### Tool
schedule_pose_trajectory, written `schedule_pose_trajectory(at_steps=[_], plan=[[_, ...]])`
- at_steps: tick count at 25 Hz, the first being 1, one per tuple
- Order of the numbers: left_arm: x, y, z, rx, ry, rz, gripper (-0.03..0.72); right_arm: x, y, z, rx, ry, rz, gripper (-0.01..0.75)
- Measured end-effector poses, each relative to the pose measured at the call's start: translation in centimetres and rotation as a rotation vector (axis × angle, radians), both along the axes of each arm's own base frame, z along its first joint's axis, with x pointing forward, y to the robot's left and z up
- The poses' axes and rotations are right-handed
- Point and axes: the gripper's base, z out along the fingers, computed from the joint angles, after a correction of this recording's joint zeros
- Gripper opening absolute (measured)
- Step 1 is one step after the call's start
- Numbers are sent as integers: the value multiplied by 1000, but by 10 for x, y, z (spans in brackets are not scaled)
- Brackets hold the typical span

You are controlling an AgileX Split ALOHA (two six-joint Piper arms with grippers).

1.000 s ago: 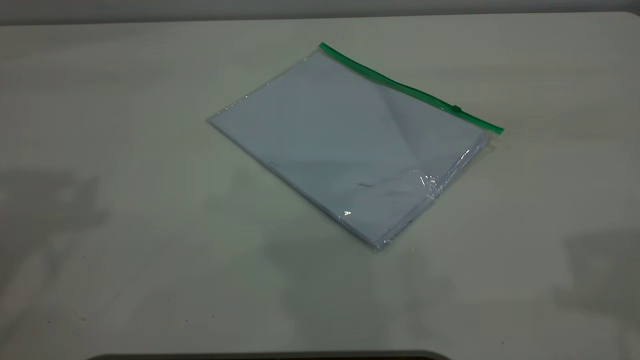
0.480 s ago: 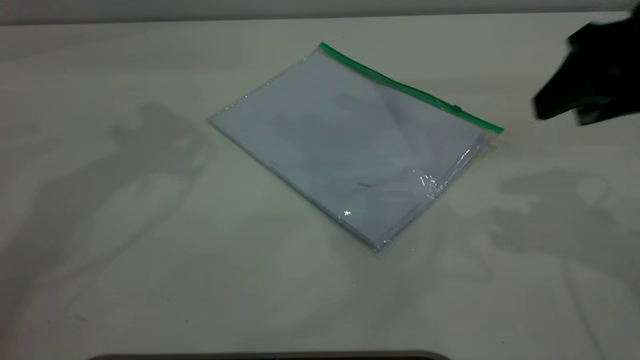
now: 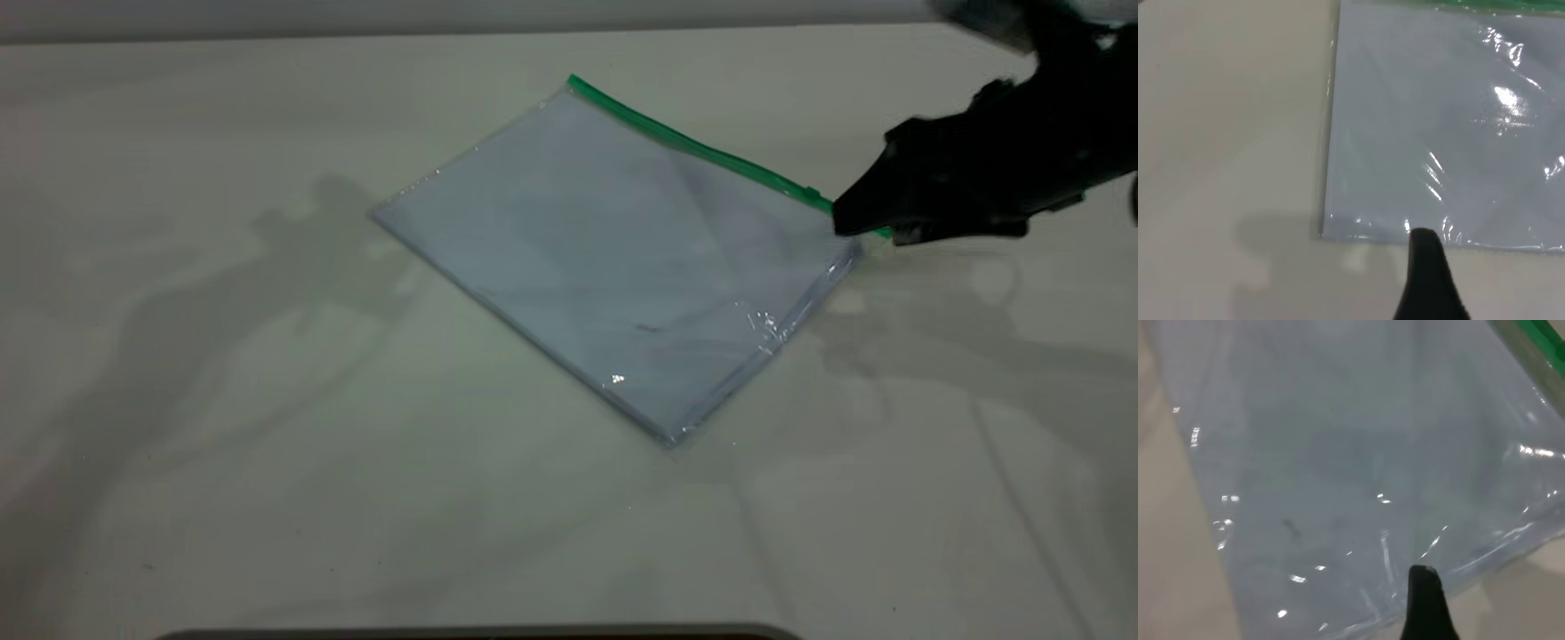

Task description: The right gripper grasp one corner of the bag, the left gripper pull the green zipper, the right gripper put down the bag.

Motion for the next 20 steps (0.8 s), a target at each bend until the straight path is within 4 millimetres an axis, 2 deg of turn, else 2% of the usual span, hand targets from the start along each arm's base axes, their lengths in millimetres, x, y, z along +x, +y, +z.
schedule_pose_trajectory(at_steps=[4, 10, 13, 20], plan=[[1, -1, 1, 0, -12, 0, 568, 12, -2, -24, 36, 24, -5, 550], [1, -1, 1, 1, -18, 4, 568, 19, -30, -44, 179, 40, -75, 550], [2, -1, 1, 1, -20, 5, 568, 17, -40, -55, 185, 43, -91, 550], [2, -1, 2, 2, -24, 8, 568, 19, -40, -70, 205, 35, -60, 550]])
